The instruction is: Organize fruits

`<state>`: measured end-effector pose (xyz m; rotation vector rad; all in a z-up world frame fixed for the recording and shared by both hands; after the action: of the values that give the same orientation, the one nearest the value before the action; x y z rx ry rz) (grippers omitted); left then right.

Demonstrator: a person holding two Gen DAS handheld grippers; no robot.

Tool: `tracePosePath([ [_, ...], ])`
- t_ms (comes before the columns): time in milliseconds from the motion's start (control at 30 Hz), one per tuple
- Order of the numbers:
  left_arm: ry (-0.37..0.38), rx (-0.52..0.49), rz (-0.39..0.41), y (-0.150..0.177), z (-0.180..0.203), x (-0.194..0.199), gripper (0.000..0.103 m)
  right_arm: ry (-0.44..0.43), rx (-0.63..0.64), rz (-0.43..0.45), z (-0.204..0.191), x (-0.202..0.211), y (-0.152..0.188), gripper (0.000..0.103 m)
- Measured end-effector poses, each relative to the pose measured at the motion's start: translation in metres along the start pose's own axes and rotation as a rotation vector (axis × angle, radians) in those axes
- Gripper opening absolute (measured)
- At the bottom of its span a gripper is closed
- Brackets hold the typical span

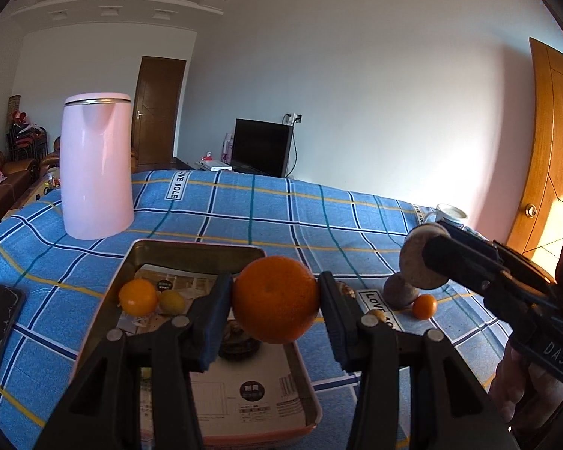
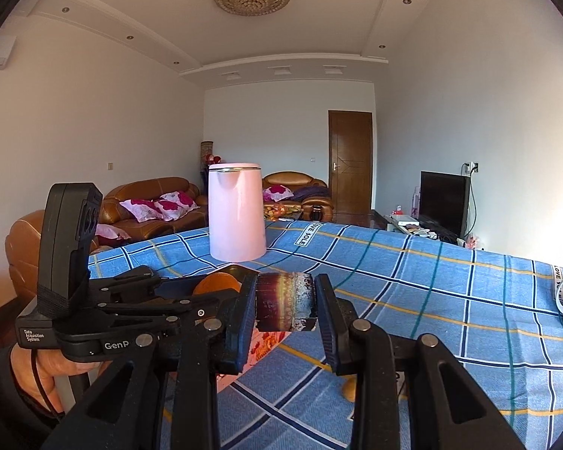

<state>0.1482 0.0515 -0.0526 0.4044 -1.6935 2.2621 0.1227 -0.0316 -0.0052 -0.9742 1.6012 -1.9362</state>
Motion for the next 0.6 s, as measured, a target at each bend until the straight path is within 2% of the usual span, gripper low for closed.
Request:
tracePosePath([
  [400,-0.071,0.083,-0.031,-0.007,-0.055,-0.004,0.048,-0.089,0.013,-0.071,-0.041,-0.041,0.008,0.033],
  [600,-0.093,0.099,-0.065,-0.002,-0.070,-0.010,0.048,-0.125,0.040,-0.132,-0.062,-0.061,0.017,0.033],
])
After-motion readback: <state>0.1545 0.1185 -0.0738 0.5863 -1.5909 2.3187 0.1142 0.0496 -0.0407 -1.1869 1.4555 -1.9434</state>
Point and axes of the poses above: each gripper's, at about its wrist camera, not at the fingertips, and x roughly against the way its jaws point, z to its right, y to its underside, the point moved 10 cm from there along -x, roughly the way its jaws point, and after that the axes turned 5 degrees about x, right-handed, at the moved point
